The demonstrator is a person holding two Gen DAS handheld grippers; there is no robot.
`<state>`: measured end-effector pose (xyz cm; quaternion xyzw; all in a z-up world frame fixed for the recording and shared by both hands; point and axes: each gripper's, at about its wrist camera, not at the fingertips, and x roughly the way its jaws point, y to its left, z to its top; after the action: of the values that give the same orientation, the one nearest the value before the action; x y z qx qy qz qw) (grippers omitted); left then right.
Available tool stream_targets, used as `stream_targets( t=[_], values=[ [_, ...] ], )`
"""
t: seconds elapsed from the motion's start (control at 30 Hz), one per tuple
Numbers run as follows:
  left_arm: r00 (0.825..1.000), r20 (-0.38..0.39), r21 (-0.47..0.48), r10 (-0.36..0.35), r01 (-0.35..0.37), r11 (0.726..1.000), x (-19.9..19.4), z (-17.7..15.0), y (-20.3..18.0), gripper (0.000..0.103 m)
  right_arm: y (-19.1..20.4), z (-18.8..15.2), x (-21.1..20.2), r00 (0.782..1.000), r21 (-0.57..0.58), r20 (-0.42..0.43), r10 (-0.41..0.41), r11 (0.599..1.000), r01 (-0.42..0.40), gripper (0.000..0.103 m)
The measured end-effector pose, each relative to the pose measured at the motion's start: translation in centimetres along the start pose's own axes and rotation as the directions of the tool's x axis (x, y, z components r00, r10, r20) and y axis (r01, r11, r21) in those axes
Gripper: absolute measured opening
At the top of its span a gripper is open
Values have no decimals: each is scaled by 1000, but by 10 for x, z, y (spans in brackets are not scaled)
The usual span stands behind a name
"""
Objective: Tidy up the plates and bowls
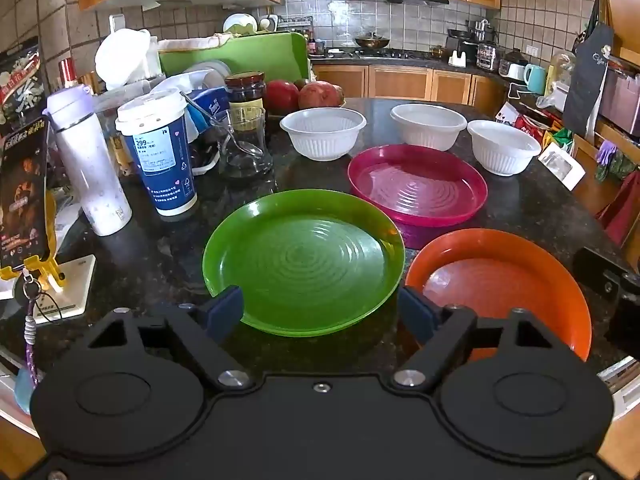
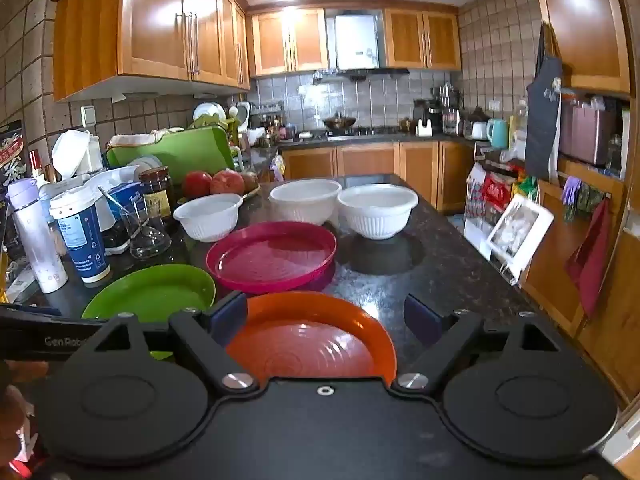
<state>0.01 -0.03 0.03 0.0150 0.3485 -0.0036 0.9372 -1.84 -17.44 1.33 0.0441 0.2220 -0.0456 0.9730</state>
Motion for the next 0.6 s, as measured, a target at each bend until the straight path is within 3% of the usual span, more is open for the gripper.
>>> stream_targets(
  t=[0.17,0.3,0.6],
  values=[
    [1000,6,-13,-18,18,1000,1,2,2,84,7,0,0,999,-32,24,-27,999,27,90],
    [999,8,0,-32,32,999,1,-1,1,84,-2,4,4,1000,7,-22,6,1000,-6,90],
    [999,14,4,-46,46,999,4,-1,5,84,17,-1,3,1000,-49,-23,-18,999,17,87]
  ],
)
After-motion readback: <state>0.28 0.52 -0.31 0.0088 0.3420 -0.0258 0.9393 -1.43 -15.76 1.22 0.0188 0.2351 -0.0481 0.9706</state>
